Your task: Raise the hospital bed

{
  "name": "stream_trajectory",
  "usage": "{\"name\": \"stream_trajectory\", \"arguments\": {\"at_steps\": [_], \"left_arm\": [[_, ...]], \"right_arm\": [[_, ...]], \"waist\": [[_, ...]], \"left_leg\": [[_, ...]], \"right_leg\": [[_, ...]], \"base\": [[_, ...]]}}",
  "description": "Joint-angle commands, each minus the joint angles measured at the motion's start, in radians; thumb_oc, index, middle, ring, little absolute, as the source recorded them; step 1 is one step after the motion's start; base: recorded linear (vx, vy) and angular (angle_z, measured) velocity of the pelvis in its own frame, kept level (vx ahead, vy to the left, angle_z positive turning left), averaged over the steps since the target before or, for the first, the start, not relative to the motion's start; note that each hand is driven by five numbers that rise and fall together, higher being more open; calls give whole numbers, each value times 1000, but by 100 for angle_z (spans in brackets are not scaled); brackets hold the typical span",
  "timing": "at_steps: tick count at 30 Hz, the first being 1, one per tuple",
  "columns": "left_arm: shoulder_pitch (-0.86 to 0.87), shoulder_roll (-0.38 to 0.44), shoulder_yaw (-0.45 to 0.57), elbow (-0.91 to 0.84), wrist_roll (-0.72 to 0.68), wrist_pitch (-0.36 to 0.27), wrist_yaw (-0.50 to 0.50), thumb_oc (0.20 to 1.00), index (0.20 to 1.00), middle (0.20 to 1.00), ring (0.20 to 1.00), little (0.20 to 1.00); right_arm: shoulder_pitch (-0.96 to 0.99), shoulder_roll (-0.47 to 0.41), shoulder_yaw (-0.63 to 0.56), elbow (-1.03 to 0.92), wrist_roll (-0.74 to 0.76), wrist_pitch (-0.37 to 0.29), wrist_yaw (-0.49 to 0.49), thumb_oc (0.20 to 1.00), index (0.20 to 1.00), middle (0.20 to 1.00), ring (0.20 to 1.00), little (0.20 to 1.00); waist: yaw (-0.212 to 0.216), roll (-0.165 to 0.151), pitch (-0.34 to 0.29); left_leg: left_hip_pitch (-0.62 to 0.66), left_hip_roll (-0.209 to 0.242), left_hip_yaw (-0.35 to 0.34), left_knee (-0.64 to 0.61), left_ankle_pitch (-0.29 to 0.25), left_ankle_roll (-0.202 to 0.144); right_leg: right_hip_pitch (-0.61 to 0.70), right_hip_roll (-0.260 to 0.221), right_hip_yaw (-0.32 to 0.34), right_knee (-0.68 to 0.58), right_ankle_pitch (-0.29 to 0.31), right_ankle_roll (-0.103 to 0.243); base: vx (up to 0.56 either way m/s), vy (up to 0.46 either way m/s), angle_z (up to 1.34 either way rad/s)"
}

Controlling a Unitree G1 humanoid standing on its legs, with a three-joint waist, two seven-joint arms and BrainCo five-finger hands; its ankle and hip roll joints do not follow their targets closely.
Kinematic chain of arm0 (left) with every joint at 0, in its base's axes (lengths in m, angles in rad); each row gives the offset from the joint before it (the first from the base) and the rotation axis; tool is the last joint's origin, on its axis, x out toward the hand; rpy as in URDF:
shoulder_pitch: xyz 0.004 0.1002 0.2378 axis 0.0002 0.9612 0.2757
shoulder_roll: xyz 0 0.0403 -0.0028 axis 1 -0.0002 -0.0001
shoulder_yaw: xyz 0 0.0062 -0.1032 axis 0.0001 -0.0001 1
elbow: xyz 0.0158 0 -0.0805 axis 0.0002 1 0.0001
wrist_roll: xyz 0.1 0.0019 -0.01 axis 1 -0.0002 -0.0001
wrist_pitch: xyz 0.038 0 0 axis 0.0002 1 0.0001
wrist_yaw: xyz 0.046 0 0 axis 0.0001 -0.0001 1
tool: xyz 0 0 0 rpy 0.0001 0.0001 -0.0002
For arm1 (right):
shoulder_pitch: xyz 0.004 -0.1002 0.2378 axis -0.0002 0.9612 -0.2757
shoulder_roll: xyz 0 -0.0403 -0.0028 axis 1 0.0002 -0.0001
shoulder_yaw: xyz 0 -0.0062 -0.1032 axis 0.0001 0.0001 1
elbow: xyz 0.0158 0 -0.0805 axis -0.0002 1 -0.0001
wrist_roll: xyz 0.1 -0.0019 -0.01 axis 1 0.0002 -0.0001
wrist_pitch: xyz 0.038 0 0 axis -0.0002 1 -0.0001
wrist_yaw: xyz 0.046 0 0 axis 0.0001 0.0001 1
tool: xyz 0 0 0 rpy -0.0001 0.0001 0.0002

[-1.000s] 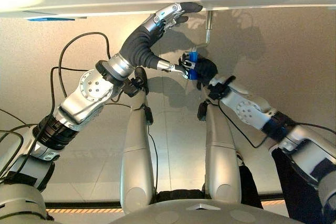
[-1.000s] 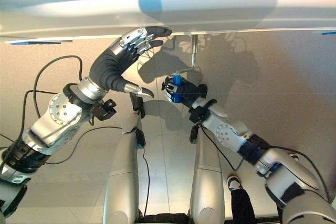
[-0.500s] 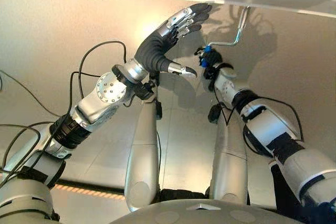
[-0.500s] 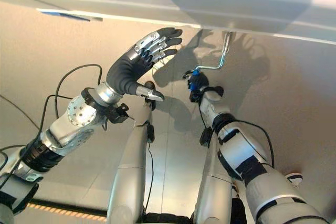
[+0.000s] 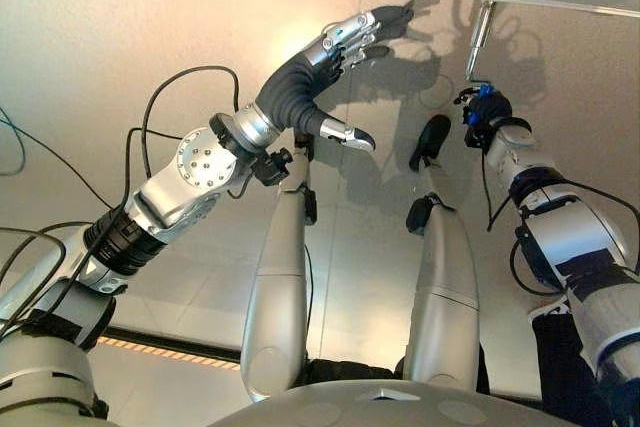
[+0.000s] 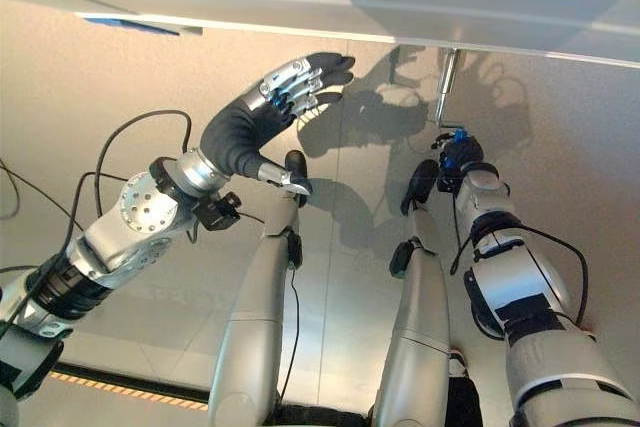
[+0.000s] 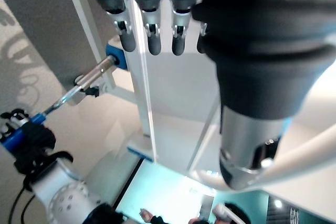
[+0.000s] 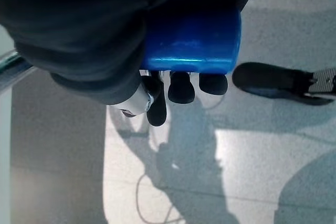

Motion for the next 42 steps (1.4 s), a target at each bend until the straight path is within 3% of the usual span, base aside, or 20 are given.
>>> {"name": "stream_trajectory", "arguments": {"at_steps": [1, 6, 8, 9, 10, 11, 12, 13, 15, 16, 17, 21, 22, 26, 28, 32, 35, 38, 40, 42], "left_arm": [[43, -2, 52, -108, -5, -52, -27, 1000, 1000, 1000, 1000, 1000], [69, 5, 77, -104, -12, -53, -32, 1000, 1000, 1000, 1000, 1000], [110, 14, 115, -111, -8, -55, -28, 1000, 1000, 1000, 1000, 1000], [122, 13, 111, -112, -9, -54, -29, 1000, 1000, 1000, 1000, 1000], [114, 15, 116, -114, -8, -54, -29, 1000, 1000, 1000, 1000, 1000], [149, 14, 156, -119, 2, -54, -22, 1000, 1000, 1000, 1000, 1000], [217, 23, 225, -139, 19, -53, -8, 1000, 1000, 1000, 1000, 1000], [225, 22, 220, -138, 18, -52, -8, 1000, 1000, 1000, 1000, 1000], [271, 24, 285, -149, 49, -47, 9, 1000, 1000, 1000, 1000, 1000], [284, 22, 276, -150, 49, -46, 9, 1000, 1000, 1000, 1000, 1000], [281, 29, 305, -156, 61, -47, 15, 1000, 1000, 1000, 1000, 1000], [343, 49, 364, -178, 73, -38, 17, 1000, 1000, 1000, 1000, 1000], [361, 57, 402, -195, 72, -38, 14, 1000, 1000, 1000, 1000, 1000], [396, 69, 423, -222, 58, -40, 7, 1000, 1000, 1000, 1000, 1000], [403, 92, 418, -244, 37, -45, -12, 1000, 1000, 1000, 1000, 1000], [391, 116, 389, -249, 19, -54, -28, 1000, 1000, 1000, 1000, 1000], [327, 113, 319, -215, 7, -64, -32, 1000, 1000, 1000, 1000, 1000], [252, 97, 253, -171, 15, -69, -15, 1000, 1000, 1000, 1000, 1000], [200, 60, 214, -150, 13, -71, 5, 1000, 1000, 1000, 1000, 1000], [191, 42, 206, -143, 12, -67, 14, 1000, 1000, 1000, 1000, 1000]], "right_arm": [[163, -229, -98, 100, 54, 13, -78, 200, 200, 200, 200, 200], [220, -298, -161, 73, 137, -12, -69, 200, 200, 200, 200, 200], [305, -320, -180, -58, 197, -57, -54, 200, 200, 200, 200, 200], [320, -316, -178, -61, 197, -56, -57, 200, 200, 200, 200, 200], [313, -318, -183, -66, 196, -57, -58, 200, 200, 200, 200, 200], [378, -319, -200, -176, 226, -93, -45, 200, 200, 200, 200, 200], [539, -312, -236, -500, 226, -140, -57, 200, 200, 200, 200, 200], [548, -309, -233, -501, 225, -138, -59, 200, 200, 200, 200, 200], [708, -316, -326, -818, 220, -209, -50, 200, 200, 200, 200, 200], [730, -312, -325, -825, 216, -206, -55, 200, 200, 200, 200, 200], [771, -318, -364, -925, 214, -222, -43, 200, 200, 200, 200, 200], [911, -323, -469, -1115, 133, -251, -69, 200, 200, 200, 200, 200], [935, -329, -506, -1208, 100, -256, -66, 200, 200, 200, 200, 200], [973, -354, -489, -1347, 151, -265, 5, 200, 200, 200, 200, 200], [999, -420, -421, -1504, 295, -249, 140, 200, 200, 200, 200, 200], [953, -454, -269, -1560, 407, -186, 252, 200, 200, 200, 200, 200], [735, -505, 13, -1555, 410, -108, 288, 200, 200, 200, 200, 200], [458, -444, 272, -1488, 405, -73, 274, 200, 200, 200, 200, 200], [288, -326, 407, -1400, 385, -54, 241, 200, 200, 200, 200, 200], [237, -280, 445, -1368, 370, -48, 233, 200, 200, 200, 200, 200]], "waist": [[-58, 78, -19], [-85, 53, -19], [-114, 25, -19], [-112, 24, -19], [-114, 23, -19], [-132, 5, -19], [-156, -25, -19], [-154, -25, -19], [-182, -54, -19], [-179, -53, -19], [-190, -63, -19], [-204, -78, -19], [-208, -86, -19], [-212, -98, -19], [-212, -108, -19], [-201, -107, -19], [-170, -95, -19], [-143, -82, -19], [-119, -64, -19], [-113, -57, -19]], "left_leg": [[2, 2, 7, 14, -25, 13], [18, 10, 14, 2, -21, 9], [37, 19, 23, -8, -20, 2], [66, 19, 14, -3, -46, -5], [41, 19, 25, -10, -19, 2], [44, 22, 27, -11, -18, -1], [57, 28, 34, -16, -18, -4], [82, 28, 23, -12, -43, -11], [60, 31, 34, -23, -13, -4], [94, 31, 23, -16, -46, -11], [63, 32, 34, -24, -13, -5], [102, 37, 22, -19, -48, -13], [75, 40, 31, -27, -16, -6], [109, 43, 21, -16, -49, -15], [106, 46, 22, -15, -45, -16], [106, 46, 20, -18, -40, -17], [105, 46, 17, -17, -35, -18], [102, 43, 13, -11, -34, -18], [94, 38, 8, -8, -32, -16], [92, 37, 6, -6, -32, -15]], "right_leg": [[24, 16, -1, 26, -48, 66], [27, 23, 6, 19, -45, 69], [37, 27, 9, 14, -45, 70], [63, 28, 18, 24, -71, 78], [39, 26, 10, 13, -45, 70], [43, 30, 11, 10, -42, 70], [53, 35, 15, 4, -43, 71], [76, 37, 21, 13, -67, 79], [56, 37, 17, -1, -38, 71], [88, 38, 22, 12, -71, 80], [60, 37, 17, -1, -38, 71], [98, 40, 21, 14, -71, 80], [72, 39, 15, 1, -39, 72], [108, 43, 17, 13, -70, 82], [110, 42, 12, 13, -68, 83], [115, 40, 5, 12, -66, 82], [118, 38, -1, 13, -62, 79], [119, 34, -7, 15, -62, 76], [119, 28, -15, 15, -60, 75], [119, 26, -18, 15, -60, 74]], "base": [[0, 0, 0], [-9, -3, 1], [30, -6, -1], [0, 0, 0], [0, 0, 0], [-44, -31, -2], [52, -21, -4], [53, -26, -8], [3, -44, -15], [-55, -37, -17], [-4, -23, -14], [15, -14, -1], [0, 0, 0], [13, -1, 0], [0, 0, 0], [-2, -10, 1], [0, 0, 0], [0, -10, -4], [-1, 4, -8], [5, 18, -6]]}}
